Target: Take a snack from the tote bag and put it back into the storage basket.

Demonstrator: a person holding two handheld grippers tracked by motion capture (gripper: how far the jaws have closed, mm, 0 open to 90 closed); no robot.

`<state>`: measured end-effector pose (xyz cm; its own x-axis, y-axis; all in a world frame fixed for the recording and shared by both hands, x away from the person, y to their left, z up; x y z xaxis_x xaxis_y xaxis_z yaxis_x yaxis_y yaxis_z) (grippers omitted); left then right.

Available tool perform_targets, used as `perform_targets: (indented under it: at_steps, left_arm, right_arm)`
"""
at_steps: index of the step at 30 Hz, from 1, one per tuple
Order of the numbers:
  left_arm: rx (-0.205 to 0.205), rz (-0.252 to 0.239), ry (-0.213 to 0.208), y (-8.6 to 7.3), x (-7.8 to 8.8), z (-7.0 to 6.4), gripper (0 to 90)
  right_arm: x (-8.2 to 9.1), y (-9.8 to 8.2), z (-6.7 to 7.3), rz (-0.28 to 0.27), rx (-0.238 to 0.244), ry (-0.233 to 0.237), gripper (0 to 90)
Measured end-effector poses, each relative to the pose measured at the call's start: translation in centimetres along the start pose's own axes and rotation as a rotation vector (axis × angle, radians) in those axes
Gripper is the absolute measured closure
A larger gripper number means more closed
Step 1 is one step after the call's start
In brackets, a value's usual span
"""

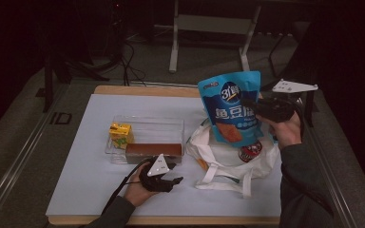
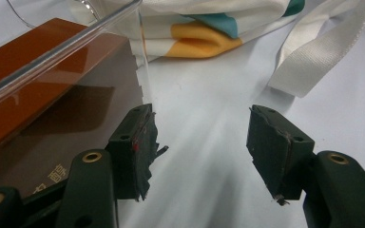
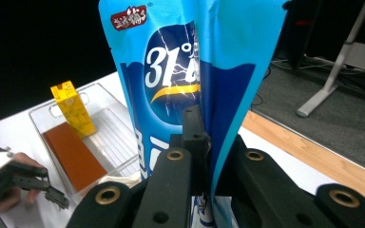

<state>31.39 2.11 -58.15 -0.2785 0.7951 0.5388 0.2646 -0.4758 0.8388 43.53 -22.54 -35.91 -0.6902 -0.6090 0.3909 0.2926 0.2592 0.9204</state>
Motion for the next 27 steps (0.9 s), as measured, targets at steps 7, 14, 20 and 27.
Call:
perform_targets:
  at_steps: [7, 14, 20, 27]
  left_arm:
    - [0.005, 0.000, -0.003, 0.0, 0.0, 0.0, 42.5]
    - [0.005, 0.000, -0.005, 0.0, 0.0, 0.0, 42.5]
    - [0.004, 0.002, -0.007, 0.0, 0.0, 0.0, 42.5]
    - [0.005, 0.002, -0.010, 0.0, 0.0, 0.0, 42.5]
  right_arm:
    - [-0.1, 0.8, 0.9, -0.005, 0.004, 0.018, 88.0]
    - [-0.6, 1.7, 1.8, -0.011, 0.000, 0.043, 88.0]
    - [-1.3, 2.9, 3.2, -0.029, 0.010, 0.075, 88.0]
    - [-2.3, 4.3, 4.9, -0.041, 0.016, 0.113, 88.1]
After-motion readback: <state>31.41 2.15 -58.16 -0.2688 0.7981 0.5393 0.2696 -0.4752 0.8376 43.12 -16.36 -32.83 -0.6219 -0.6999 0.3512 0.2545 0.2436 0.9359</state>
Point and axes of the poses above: each handheld gripper's, and its own axes: x roughly backward along the jaws, y roughly out of its top, z roughly to its left, the point moved 8 cm from there along -x, roughly forward along the jaws, and after that the axes turned 9 degrees about -y, right-handed, at the moved point
